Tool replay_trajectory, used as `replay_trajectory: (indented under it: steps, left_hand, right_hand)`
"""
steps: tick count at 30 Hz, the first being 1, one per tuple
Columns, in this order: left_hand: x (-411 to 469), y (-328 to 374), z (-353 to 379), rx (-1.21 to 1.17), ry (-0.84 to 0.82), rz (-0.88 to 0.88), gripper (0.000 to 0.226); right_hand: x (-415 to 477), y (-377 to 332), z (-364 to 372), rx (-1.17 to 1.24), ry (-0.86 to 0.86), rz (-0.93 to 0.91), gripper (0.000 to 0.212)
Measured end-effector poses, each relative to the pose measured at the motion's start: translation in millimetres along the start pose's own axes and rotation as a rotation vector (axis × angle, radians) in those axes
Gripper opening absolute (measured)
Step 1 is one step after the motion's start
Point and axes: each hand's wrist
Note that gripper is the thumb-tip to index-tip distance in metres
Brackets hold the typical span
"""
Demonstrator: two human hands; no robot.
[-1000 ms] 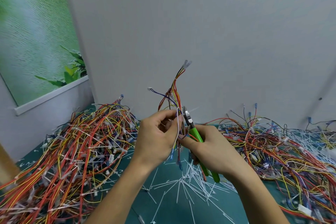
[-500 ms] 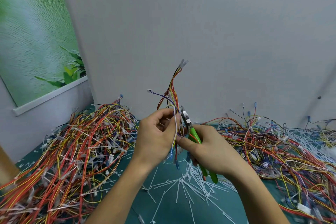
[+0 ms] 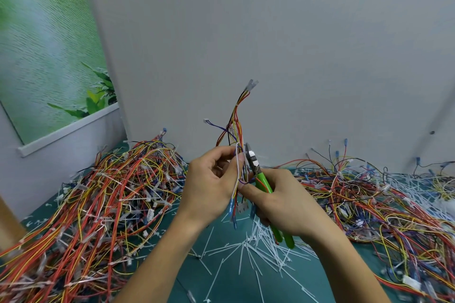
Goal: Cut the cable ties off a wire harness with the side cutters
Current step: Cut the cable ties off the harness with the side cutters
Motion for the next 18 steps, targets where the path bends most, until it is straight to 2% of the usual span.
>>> replay_trajectory:
  steps: [5,11,18]
  left_hand:
    - [0.3,-0.5,-1.5,0.003,-0.043,0.017,0.013]
    - [-1.6,0.5,0.9,-0.007,-0.06,0.034,0.013]
    - [-1.1,-1.2,1.2,-0.005,-0.056,0.019,0.01]
  right_hand:
    - [-0.8,-4.7,-0.5,-0.024,-0.032,0.011,0.032]
    - [-0.2,0.3,-1.2,-0.061,0.024,0.027,0.041]
    - [0.1,-6.4,-1.5,-0.029,-0.02,0.025,0.031]
Point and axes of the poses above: each hand's wrist, its own x-axis towards the middle knuckle, its own z-axis out of the palm, y = z × x, and after that the axes turned 15 degrees about -z, right-handed
